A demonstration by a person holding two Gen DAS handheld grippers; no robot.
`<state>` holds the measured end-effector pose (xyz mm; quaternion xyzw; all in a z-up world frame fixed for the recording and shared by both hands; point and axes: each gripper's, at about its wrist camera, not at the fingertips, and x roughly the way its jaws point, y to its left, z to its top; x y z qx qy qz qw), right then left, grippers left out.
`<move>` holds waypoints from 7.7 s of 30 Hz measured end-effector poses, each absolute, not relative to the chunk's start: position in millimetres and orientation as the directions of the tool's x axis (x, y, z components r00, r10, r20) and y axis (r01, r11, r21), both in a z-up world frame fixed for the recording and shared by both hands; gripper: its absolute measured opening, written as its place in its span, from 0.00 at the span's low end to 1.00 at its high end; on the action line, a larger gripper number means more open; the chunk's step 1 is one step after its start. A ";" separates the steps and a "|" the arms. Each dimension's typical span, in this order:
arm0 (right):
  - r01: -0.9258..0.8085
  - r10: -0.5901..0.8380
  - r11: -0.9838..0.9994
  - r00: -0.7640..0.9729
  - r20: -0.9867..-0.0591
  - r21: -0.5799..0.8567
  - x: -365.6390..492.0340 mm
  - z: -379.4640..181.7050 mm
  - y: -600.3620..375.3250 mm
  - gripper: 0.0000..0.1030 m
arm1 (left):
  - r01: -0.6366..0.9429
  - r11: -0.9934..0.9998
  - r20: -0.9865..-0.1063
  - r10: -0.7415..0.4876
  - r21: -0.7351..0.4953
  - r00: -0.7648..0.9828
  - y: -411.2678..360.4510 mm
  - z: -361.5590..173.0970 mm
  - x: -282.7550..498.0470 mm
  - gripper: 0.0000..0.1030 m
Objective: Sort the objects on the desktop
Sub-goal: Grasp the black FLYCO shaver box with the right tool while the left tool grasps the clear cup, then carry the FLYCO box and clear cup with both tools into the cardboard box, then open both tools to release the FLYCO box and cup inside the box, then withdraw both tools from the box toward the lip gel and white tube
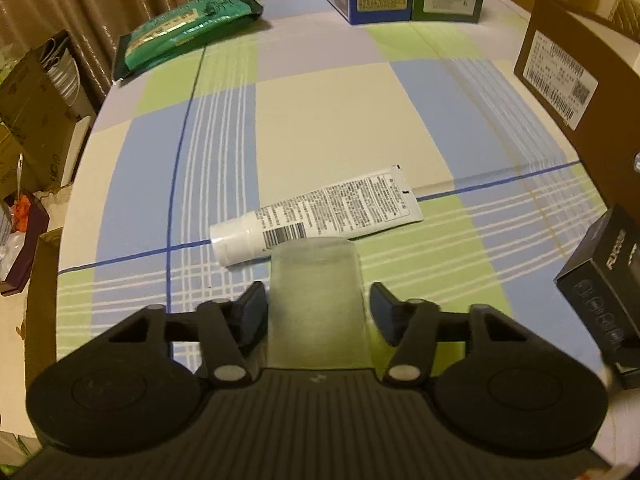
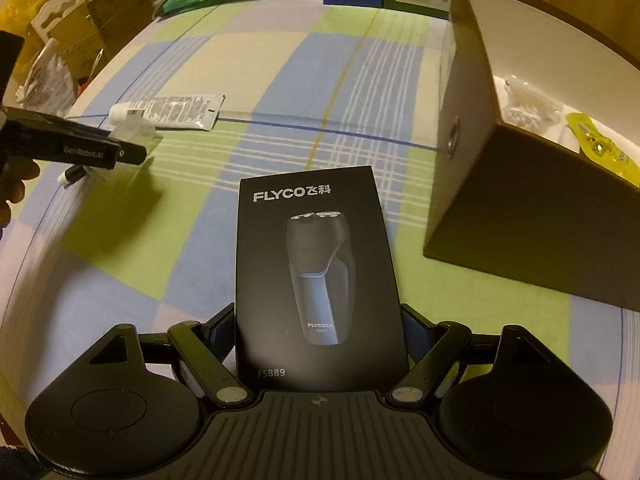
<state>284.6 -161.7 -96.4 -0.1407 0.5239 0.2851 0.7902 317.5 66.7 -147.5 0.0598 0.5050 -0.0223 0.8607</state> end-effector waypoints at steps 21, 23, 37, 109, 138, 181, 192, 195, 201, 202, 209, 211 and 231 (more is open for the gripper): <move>-0.660 0.317 0.751 0.318 -0.894 0.032 287.2 -90.0 -145.1 0.79 | 0.102 0.995 -0.907 -0.028 0.017 0.420 33.5 -140.6 221.8 0.46; -0.668 0.316 0.744 0.323 -0.892 0.021 287.8 -92.3 -141.9 0.80 | 0.101 0.995 -0.909 -0.033 0.010 0.416 30.2 -140.0 215.4 0.46; -0.739 0.336 0.673 0.349 -0.875 -0.036 277.6 -107.0 -145.3 0.74 | 0.083 0.996 -0.905 -0.010 0.028 0.425 16.8 -143.7 208.6 0.46; -0.482 0.305 0.875 0.608 -0.733 -0.035 443.9 46.5 -396.8 0.74 | 0.353 0.936 -0.692 -0.257 -0.003 0.674 -249.3 -7.1 356.8 0.46; -0.518 0.203 0.847 0.520 -0.829 -0.117 530.4 -15.4 -373.8 0.74 | 0.285 0.959 -0.836 -0.151 0.007 0.528 -296.5 -92.8 479.8 0.46; -0.526 0.382 0.848 0.520 -0.764 0.065 404.5 36.0 -395.8 0.98 | 0.289 0.957 -0.799 -0.173 0.001 0.576 -248.5 -26.9 347.6 0.84; -0.548 0.411 0.832 0.501 -0.762 0.089 354.6 39.2 -390.3 0.98 | 0.283 0.959 -0.778 -0.187 -0.012 0.600 -228.8 -12.7 285.6 0.84; -0.557 0.420 0.824 0.486 -0.767 0.098 338.9 36.8 -385.6 0.98 | 0.270 0.963 -0.782 -0.178 -0.013 0.597 -217.8 -15.0 269.9 0.84; -0.573 0.439 0.811 0.461 -0.771 0.119 306.1 31.5 -370.7 0.98 | 0.230 0.973 -0.794 -0.161 -0.027 0.586 -189.1 -18.7 235.9 0.84; -0.577 0.442 0.807 0.455 -0.773 0.122 301.2 30.5 -367.8 0.98 | 0.222 0.975 -0.796 -0.152 -0.023 0.587 -184.5 -19.1 230.0 0.84; -0.613 0.475 0.775 0.405 -0.781 0.153 276.1 22.8 -343.5 0.98 | 0.156 0.988 -0.809 -0.106 -0.018 0.579 -151.4 -23.2 191.8 0.84; -0.632 0.488 0.758 0.382 -0.785 0.163 271.1 19.4 -332.4 0.98 | 0.134 0.991 -0.813 -0.085 -0.009 0.576 -141.2 -24.9 184.5 0.84; -0.796 0.579 0.570 0.214 -0.787 0.202 244.9 -13.9 -196.1 0.98 | -0.138 0.990 -0.831 0.090 0.016 0.549 -14.0 -41.0 149.3 0.83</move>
